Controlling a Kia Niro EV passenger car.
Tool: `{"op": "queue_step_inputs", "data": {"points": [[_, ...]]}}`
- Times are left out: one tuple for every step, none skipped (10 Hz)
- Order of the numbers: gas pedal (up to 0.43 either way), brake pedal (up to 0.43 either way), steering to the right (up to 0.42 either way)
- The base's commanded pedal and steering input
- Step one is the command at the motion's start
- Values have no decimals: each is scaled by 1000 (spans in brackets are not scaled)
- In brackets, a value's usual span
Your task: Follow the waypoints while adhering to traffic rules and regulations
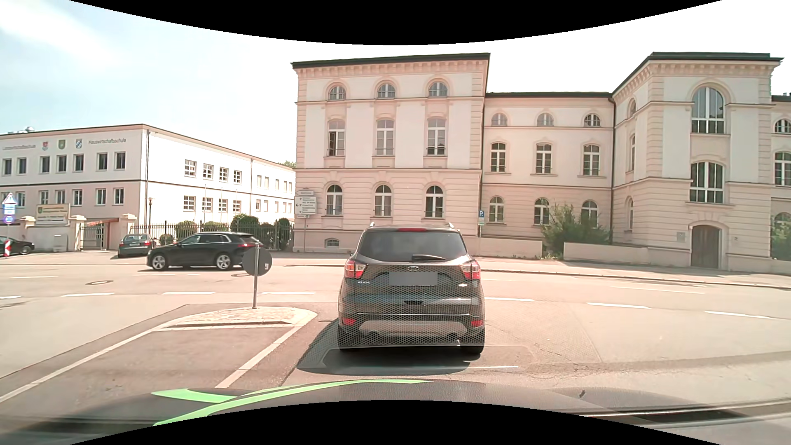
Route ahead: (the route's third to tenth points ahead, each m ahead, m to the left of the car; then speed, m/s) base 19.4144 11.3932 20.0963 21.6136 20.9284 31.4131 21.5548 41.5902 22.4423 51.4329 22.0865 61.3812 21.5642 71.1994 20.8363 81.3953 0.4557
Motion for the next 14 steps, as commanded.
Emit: {"op": "queue_step_inputs", "data": {"points": [[0, 305, 51], [0, 299, 47], [0, 299, 47], [0, 299, 46], [0, 287, 47], [0, 280, 46], [0, 287, 47], [0, 287, 46], [0, 274, 47], [0, 250, 46], [0, 207, 47], [0, 152, 46], [0, 85, 47], [0, 55, 46]]}}
